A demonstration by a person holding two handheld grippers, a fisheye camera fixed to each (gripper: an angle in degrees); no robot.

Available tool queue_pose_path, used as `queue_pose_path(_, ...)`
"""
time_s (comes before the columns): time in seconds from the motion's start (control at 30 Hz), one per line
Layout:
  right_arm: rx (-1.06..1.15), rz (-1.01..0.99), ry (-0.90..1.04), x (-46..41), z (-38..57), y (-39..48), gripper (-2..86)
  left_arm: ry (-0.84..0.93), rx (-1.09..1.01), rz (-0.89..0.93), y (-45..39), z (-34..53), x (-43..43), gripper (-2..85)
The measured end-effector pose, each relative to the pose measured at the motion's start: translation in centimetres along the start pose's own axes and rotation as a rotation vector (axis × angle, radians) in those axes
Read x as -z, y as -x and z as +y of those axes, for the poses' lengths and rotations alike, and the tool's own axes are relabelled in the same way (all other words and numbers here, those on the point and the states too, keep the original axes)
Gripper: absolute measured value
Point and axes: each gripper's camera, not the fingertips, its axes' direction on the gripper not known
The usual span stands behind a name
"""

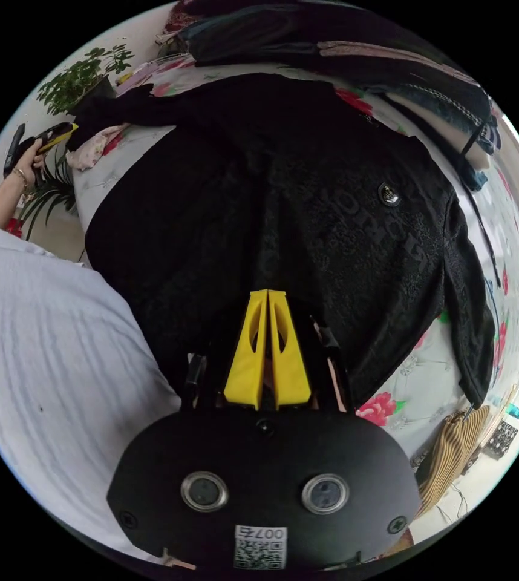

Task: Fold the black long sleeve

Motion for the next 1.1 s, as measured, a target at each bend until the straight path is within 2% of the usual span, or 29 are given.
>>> queue_pose_path(0.13,-0.063,-0.052,-0.123,3.0,1.5,-1.0,0.2,-0.106,-0.104,0.152,-1.7,-1.7,4.5,0.6)
queue_pose_path(0.23,-0.102,-0.063,-0.181,4.6,2.3,-1.8,1.2,-0.152,-0.202,0.396,-4.4,-3.5,6.3,0.5)
queue_pose_path(0.43,-0.253,-0.178,-0.356,8.9,5.1,-4.2,3.5,-0.143,-0.649,0.89,-21.0,-0.5,10.0,1.0)
queue_pose_path(0.5,-0.293,-0.184,-0.414,10.1,6.5,-4.8,3.9,-0.107,-0.797,1.117,-27.8,4.0,11.3,2.0)
queue_pose_path(0.57,-0.348,-0.161,-0.45,10.8,8.9,-5.5,4.3,-0.019,-0.891,1.22,-31.8,8.3,10.9,3.4)
queue_pose_path(0.67,-0.456,-0.134,-0.408,9.7,12.7,-6.9,4.6,0.261,-1.018,1.157,-35.7,15.3,6.6,5.4)
queue_pose_path(0.73,-0.52,-0.122,-0.355,8.6,15.3,-7.5,4.7,0.408,-1.068,1.037,-35.9,18.5,3.3,6.0)
queue_pose_path(0.8,-0.558,-0.088,-0.295,7.5,17.7,-7.6,4.8,0.523,-1.079,0.82,-34.5,20.9,-0.7,6.1)
queue_pose_path(0.9,-0.564,-0.044,-0.225,6.5,20.0,-7.0,5.1,0.57,-1.03,0.582,-32.1,20.9,-4.4,6.2)
queue_pose_path(1.1,-0.503,-0.078,-0.269,6.6,17.3,-6.3,6.0,0.526,-0.799,0.324,-30.3,16.7,-9.9,6.5)
